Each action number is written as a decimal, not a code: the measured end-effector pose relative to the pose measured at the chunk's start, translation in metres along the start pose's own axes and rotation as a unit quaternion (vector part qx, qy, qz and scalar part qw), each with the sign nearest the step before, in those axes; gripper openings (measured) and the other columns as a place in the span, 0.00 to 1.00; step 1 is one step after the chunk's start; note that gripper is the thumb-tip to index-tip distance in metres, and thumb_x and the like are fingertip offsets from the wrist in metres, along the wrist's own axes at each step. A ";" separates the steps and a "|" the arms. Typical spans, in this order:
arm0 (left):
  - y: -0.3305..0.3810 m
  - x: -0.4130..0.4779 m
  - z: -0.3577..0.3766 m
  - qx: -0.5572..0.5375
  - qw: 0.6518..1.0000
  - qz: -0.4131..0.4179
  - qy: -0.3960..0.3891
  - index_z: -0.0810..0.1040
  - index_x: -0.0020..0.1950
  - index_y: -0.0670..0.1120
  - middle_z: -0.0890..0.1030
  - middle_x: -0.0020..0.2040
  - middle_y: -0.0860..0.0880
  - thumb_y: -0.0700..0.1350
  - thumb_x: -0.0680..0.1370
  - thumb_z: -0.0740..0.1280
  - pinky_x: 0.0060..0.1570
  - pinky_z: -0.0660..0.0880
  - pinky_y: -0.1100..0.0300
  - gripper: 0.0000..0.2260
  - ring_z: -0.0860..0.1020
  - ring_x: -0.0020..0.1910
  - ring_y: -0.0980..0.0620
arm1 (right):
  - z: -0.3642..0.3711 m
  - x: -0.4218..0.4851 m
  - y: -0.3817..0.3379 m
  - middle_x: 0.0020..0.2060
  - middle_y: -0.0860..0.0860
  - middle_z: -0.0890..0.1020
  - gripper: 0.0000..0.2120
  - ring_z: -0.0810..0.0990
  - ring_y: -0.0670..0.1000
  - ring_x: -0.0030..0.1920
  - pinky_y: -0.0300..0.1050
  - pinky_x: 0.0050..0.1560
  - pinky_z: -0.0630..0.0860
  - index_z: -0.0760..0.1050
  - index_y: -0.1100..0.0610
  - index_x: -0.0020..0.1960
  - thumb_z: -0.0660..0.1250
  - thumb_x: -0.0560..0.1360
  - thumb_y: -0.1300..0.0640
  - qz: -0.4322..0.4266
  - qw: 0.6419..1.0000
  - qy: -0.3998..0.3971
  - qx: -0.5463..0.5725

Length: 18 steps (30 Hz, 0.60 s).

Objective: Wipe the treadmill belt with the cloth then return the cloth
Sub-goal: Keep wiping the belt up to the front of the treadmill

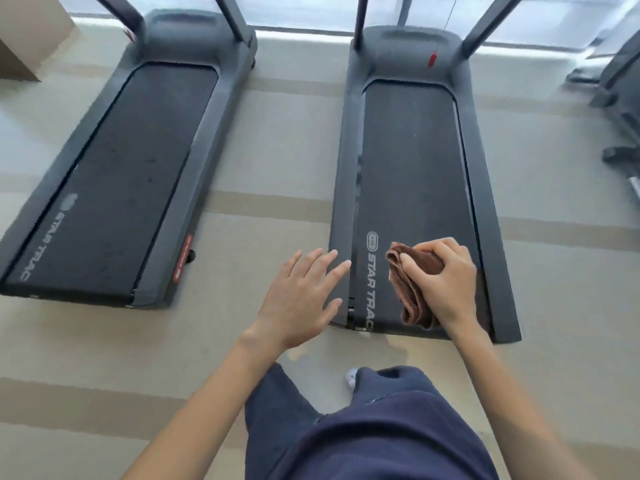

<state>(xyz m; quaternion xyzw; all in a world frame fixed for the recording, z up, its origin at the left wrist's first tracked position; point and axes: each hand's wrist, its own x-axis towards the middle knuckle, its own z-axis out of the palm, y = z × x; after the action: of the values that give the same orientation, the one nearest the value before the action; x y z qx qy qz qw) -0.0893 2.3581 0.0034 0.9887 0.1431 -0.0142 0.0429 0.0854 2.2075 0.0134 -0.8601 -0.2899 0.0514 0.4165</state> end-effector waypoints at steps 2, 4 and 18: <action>-0.031 -0.007 -0.004 0.000 0.999 0.046 -0.009 0.71 0.70 0.49 0.75 0.67 0.45 0.55 0.75 0.53 0.65 0.67 0.46 0.25 0.71 0.66 0.45 | 0.022 -0.013 -0.024 0.41 0.44 0.76 0.12 0.72 0.49 0.46 0.52 0.50 0.73 0.79 0.51 0.42 0.69 0.68 0.43 0.030 0.999 0.037 0.004; -0.062 -0.009 -0.006 0.000 0.996 0.085 -0.009 0.71 0.70 0.49 0.75 0.67 0.45 0.55 0.76 0.54 0.65 0.67 0.46 0.25 0.72 0.66 0.44 | 0.041 -0.027 -0.046 0.41 0.43 0.77 0.11 0.72 0.49 0.46 0.54 0.51 0.73 0.79 0.51 0.42 0.69 0.67 0.43 0.056 0.997 0.057 0.007; -0.149 0.079 -0.001 -0.022 0.962 0.267 -0.056 0.71 0.70 0.48 0.75 0.67 0.46 0.55 0.76 0.54 0.65 0.66 0.45 0.25 0.72 0.66 0.43 | 0.104 -0.031 -0.069 0.41 0.45 0.78 0.07 0.76 0.54 0.47 0.48 0.49 0.74 0.76 0.47 0.39 0.75 0.69 0.54 0.238 0.953 0.187 0.029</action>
<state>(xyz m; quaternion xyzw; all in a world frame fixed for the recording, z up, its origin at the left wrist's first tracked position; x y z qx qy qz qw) -0.0564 2.5229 -0.0107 0.9873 -0.1286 -0.0546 0.0751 -0.0062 2.2957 -0.0071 -0.8860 0.0081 -0.0045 0.4637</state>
